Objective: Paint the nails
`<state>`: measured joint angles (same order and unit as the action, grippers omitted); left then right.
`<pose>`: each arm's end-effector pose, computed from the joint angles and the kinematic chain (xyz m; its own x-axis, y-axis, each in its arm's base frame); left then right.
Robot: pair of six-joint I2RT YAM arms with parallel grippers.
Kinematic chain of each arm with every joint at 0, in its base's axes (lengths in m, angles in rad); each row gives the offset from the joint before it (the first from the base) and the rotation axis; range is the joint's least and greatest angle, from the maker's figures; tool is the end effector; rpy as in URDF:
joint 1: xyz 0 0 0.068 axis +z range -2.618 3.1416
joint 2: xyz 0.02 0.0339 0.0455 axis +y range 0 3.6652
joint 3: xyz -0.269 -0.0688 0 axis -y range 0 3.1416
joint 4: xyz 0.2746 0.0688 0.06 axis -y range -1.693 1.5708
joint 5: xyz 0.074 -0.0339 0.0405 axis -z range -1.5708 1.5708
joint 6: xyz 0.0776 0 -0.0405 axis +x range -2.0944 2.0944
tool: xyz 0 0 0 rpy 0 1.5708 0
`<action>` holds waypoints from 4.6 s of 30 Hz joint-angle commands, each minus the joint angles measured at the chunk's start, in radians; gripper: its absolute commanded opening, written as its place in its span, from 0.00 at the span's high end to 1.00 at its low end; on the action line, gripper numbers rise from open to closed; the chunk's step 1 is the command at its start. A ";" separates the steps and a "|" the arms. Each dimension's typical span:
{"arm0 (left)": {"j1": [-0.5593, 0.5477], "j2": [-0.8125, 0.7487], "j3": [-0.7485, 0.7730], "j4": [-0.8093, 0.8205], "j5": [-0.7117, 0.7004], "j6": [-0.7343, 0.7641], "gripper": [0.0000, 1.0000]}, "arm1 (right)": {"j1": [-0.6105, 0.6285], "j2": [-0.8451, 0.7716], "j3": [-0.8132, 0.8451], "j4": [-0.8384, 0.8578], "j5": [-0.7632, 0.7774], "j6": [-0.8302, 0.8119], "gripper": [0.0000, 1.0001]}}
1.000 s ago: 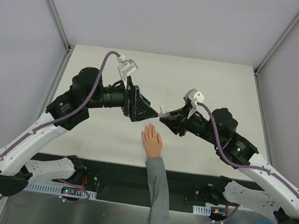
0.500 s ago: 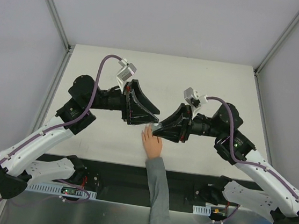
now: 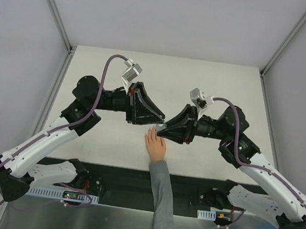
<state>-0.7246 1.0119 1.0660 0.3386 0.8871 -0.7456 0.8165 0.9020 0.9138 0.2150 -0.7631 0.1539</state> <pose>0.1563 -0.2187 0.4634 -0.4374 -0.1851 -0.8800 0.8960 -0.1734 -0.4088 0.1347 0.2217 0.4170 0.0007 0.1626 -0.9867 -0.9998 -0.0211 -0.0042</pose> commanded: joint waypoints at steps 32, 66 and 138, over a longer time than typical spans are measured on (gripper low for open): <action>-0.171 -0.156 -0.011 -0.392 -0.889 0.114 1.00 | 0.425 0.071 0.137 -0.170 1.078 -0.389 1.00; -0.095 -0.038 0.282 -0.805 -0.576 0.269 0.47 | 0.322 0.094 0.214 -0.278 0.703 -0.392 1.00; -0.068 -0.055 0.344 -0.828 -0.603 0.301 1.00 | 0.311 0.138 0.188 -0.253 0.657 -0.379 1.00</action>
<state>-0.8032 0.9791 1.3739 -0.5026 0.3035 -0.4595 1.1316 1.0367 1.0771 -0.1024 -0.0864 -0.2256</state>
